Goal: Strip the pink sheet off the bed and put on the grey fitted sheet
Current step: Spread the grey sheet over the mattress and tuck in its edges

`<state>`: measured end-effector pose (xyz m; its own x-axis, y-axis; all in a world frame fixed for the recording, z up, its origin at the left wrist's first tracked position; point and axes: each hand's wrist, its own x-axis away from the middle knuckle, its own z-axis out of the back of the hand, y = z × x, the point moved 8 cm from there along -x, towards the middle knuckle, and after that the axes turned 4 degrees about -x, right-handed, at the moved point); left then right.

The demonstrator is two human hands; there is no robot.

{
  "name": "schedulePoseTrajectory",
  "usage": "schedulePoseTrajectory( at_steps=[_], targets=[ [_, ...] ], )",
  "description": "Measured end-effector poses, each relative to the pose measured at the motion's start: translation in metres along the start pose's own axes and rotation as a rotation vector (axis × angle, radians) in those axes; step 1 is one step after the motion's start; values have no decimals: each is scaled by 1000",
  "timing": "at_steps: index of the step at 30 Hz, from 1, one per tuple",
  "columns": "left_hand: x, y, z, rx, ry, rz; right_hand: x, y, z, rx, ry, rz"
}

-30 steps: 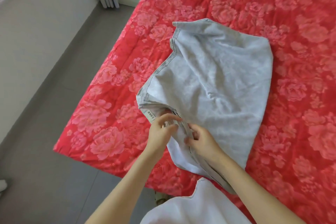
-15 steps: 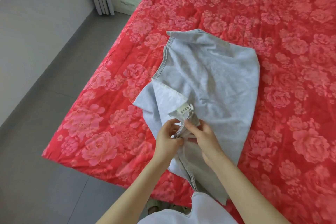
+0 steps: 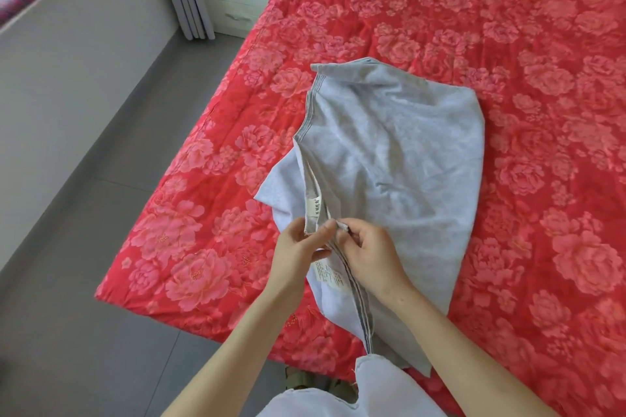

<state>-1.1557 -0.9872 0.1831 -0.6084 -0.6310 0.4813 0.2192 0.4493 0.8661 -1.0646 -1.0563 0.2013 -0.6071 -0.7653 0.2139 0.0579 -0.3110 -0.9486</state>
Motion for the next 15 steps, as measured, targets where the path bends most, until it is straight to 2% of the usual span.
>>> schedulePoseTrajectory(
  at_steps=[2, 6, 8, 10, 12, 14, 15],
  targets=[
    [0, 4, 5, -54, 37, -30, 3, -6, 1, 52, 33, 21],
    [-2, 3, 17, 54, -3, 19, 0, -10, 20, 66, 162, -1],
    [-3, 7, 38, 59, 67, 35, -1, -14, 47, 53, 285, -30],
    [-3, 9, 78, -9, 216, 54, 7, -23, 83, 24, 413, -30],
    [-4, 4, 137, -197, 408, 91, 29, -31, 138, 6, 630, -32],
    [-2, 1, 193, -559, 564, 161, 65, -41, 202, 39, 917, -31],
    [-1, -1, 211, -770, 592, 230, 86, -48, 228, 73, 1049, -40]
  ],
)
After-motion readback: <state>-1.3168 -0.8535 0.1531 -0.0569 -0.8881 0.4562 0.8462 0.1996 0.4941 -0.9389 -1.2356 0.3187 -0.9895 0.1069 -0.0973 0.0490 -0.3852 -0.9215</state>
